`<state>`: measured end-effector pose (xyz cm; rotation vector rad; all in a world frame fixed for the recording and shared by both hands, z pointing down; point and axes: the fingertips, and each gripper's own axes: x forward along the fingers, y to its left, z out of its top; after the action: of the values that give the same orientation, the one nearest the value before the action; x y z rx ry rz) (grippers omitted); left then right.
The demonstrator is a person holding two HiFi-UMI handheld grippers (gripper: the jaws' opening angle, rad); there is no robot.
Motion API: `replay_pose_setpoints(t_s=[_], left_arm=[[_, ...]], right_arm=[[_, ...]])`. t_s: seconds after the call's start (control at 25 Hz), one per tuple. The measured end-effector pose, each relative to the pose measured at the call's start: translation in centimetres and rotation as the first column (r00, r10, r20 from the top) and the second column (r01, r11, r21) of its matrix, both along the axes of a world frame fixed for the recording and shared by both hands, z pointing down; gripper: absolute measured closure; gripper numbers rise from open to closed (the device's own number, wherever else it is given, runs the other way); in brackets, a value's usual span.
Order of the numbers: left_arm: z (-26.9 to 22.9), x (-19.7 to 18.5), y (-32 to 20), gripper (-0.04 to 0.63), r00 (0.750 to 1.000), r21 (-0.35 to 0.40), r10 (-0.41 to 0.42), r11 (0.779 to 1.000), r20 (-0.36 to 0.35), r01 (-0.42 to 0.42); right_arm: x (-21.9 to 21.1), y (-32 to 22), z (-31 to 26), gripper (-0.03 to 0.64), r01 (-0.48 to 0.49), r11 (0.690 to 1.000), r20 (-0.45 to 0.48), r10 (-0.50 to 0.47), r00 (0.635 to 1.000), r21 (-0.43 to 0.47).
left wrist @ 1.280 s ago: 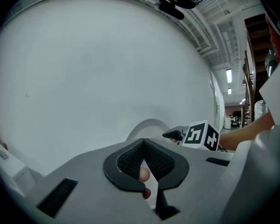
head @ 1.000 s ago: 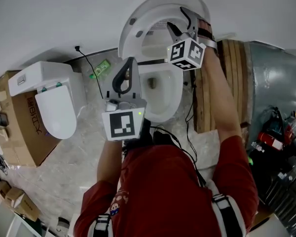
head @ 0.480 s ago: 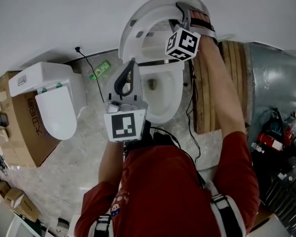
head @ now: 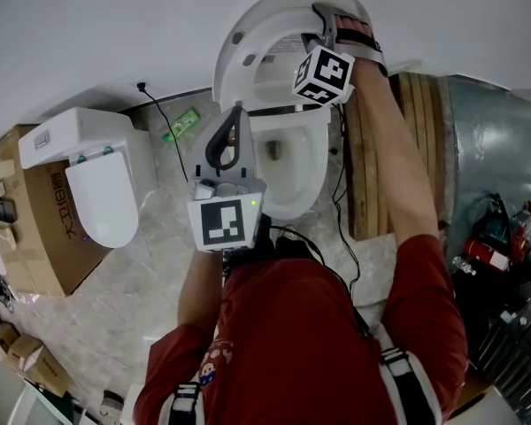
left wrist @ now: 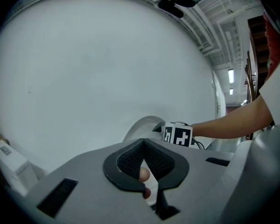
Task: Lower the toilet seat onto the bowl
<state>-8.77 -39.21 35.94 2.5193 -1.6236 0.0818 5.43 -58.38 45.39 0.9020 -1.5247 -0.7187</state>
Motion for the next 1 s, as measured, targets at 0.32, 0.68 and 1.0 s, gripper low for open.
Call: replay_pose_setpoints(t_s=[0.32, 0.68, 1.0], left_arm=[[-0.9, 0.3, 1.5, 0.584, 1.000, 0.017, -0.009, 1.000, -0.001, 0.009], [-2.1, 1.0, 4.3, 0.584, 1.000, 0.045, -0.020, 0.999, 0.006, 0.020], [-3.2, 1.8, 7.5, 0.584, 0.999, 0.070, -0.036, 0.997, 0.013, 0.035]], right_arm=[[0.2, 2.2, -0.6, 0.347, 0.004, 1.000, 0.000, -0.004, 1.000, 0.023], [0.3, 5.5, -1.2, 0.347, 0.025, 0.999, 0.007, -0.025, 1.000, 0.047], [0.4, 9.5, -1.6, 0.347, 0.051, 0.996, 0.028, -0.053, 0.998, 0.069]])
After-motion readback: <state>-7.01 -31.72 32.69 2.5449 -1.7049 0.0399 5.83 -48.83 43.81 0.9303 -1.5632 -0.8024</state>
